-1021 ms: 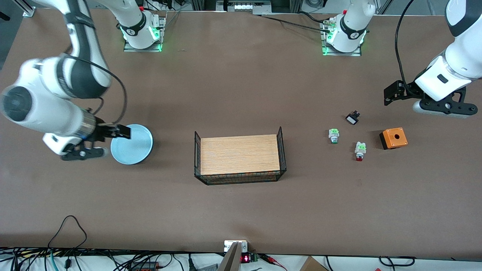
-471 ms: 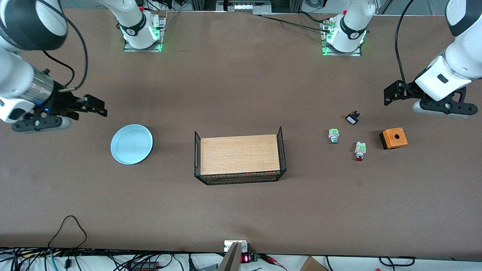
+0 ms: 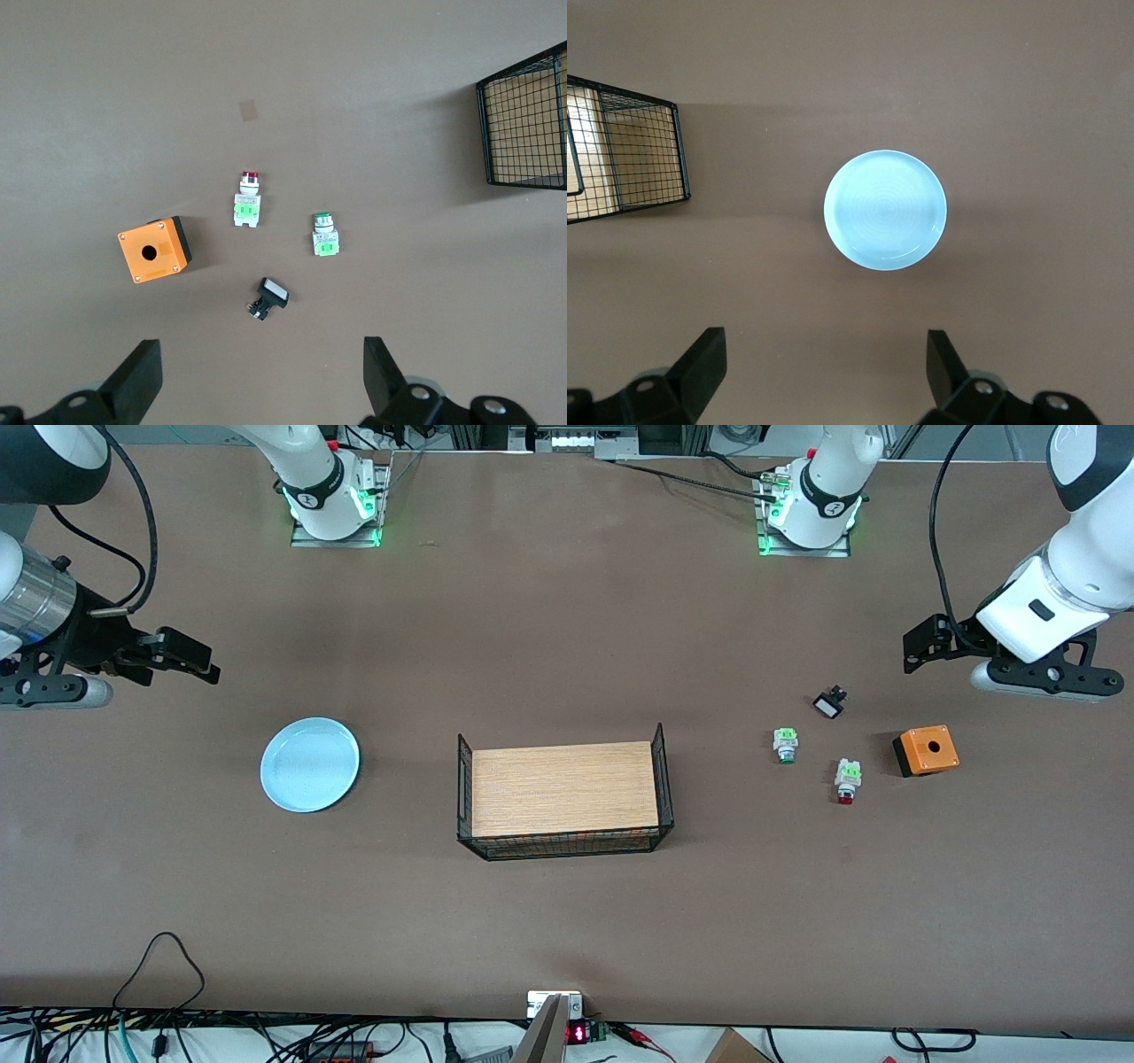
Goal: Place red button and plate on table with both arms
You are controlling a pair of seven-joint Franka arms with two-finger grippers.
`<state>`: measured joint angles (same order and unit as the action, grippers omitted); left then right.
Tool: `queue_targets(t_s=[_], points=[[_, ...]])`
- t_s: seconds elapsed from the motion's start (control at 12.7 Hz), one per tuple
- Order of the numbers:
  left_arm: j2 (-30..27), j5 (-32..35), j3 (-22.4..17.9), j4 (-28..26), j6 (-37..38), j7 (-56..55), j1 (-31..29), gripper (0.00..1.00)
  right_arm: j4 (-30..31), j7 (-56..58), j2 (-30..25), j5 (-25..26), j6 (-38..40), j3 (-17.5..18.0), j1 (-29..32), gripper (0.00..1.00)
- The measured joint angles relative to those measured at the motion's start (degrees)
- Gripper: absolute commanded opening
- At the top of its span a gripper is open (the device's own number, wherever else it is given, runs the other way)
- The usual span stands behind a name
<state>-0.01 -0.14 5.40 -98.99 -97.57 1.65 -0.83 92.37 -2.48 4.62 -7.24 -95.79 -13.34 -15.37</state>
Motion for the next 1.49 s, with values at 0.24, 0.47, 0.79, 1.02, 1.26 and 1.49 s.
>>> queue_targets(t_s=[0.24,0.47,0.79,1.02,1.26,1.49], points=[[0.0,0.0,0.0,0.0,0.1,0.0,0.0,1.0,0.1,-1.0,-0.9,2.7,0.1,15.7,14.8,1.0],[0.0,0.0,0.0,0.0,0.1,0.0,0.0,1.0,0.4,-1.7,-1.6,6.9,0.3,17.8,15.4,1.0],[0.0,0.0,0.0,0.0,0.1,0.0,0.0,1.0,2.5,-2.7,-4.7,8.5,0.7,18.5,14.6,1.0],[0.0,0.0,-0.1,0.0,0.1,0.0,0.0,1.0,3.6,-2.7,-6.8,8.4,0.9,18.0,14.7,1.0],[0.0,0.0,-0.1,0.0,0.1,0.0,0.0,1.0,3.6,-2.7,-7.7,7.5,2.3,17.4,14.7,1.0],[0.0,0.0,-0.1,0.0,0.1,0.0,0.0,1.0,3.6,-2.7,-8.5,7.4,3.3,17.4,14.6,1.0]])
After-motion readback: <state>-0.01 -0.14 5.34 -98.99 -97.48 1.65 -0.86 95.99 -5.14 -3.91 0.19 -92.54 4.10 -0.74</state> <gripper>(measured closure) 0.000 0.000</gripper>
